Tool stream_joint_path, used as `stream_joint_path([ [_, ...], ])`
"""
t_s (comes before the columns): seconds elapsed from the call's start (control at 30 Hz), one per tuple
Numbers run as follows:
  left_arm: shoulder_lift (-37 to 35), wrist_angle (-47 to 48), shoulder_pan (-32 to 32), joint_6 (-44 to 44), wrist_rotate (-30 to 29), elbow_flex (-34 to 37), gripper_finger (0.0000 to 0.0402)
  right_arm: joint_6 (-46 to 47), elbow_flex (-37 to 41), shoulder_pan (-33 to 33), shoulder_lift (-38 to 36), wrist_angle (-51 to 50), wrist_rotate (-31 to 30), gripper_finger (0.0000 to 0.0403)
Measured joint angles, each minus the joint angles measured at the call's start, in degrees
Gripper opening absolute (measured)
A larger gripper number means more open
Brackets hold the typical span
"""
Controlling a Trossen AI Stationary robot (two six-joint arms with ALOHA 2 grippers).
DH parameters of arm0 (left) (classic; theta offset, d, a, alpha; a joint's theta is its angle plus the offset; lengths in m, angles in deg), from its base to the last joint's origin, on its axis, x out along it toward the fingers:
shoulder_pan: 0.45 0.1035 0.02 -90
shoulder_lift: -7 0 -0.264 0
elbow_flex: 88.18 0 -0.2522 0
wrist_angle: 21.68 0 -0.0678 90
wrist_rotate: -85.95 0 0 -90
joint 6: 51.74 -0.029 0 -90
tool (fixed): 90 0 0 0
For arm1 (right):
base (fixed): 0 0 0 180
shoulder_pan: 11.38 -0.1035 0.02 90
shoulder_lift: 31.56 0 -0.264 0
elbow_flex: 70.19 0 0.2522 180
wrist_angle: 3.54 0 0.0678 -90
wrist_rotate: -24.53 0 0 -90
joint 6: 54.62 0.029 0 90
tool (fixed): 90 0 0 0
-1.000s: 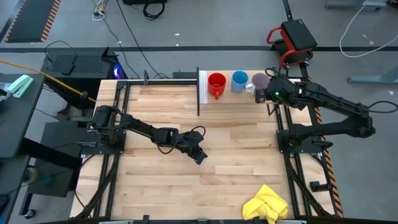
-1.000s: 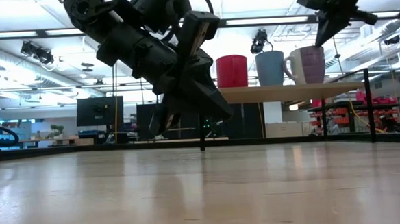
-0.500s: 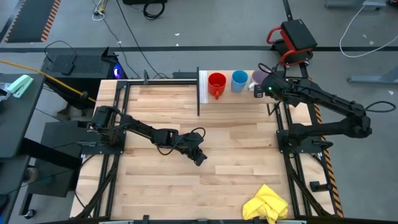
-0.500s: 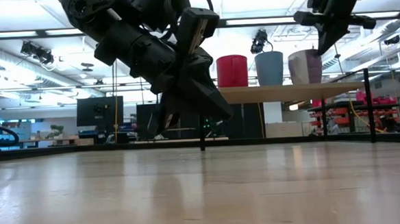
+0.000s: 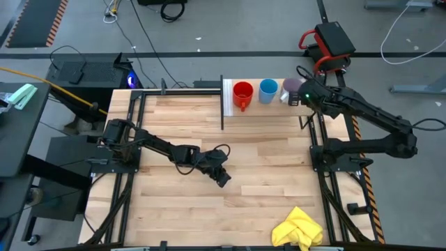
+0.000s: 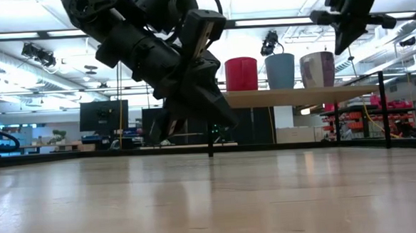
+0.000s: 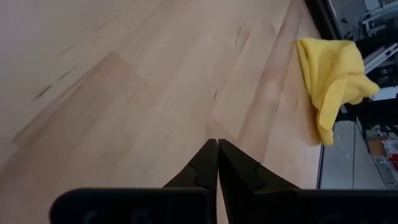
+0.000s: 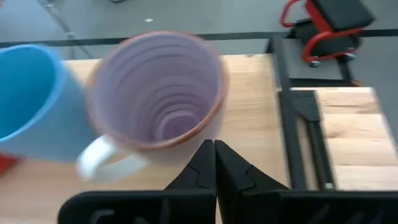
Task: Stack small to large cups/mugs on shelf
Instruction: Put the purple mug on the shelf
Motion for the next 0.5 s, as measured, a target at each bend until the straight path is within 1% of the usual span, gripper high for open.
stream_joint_path([
  [0.17, 0.0, 0.7, -0.2, -0.1, 0.1, 0.0, 0.0024, 4.0, 0.0, -6.1, -1.8, 0.0, -0.8, 0.0000],
  [0.3, 0.0, 0.8, -0.1, -0.1, 0.0, 0.0, 0.0022, 5.9, 0.0, -10.3, -1.6, 1.4, -0.9, 0.0000],
  [0.4, 0.0, 0.8, 0.0, -0.5, 0.0, 0.0, 0.0017, 5.0, 0.0, -12.0, -0.1, 4.0, -0.6, 0.0000],
  [0.5, 0.0, 0.8, 0.2, -0.5, 0.0, 0.0, 0.0014, 3.3, 0.0, -12.1, 1.8, 6.8, -0.5, 0.0000],
])
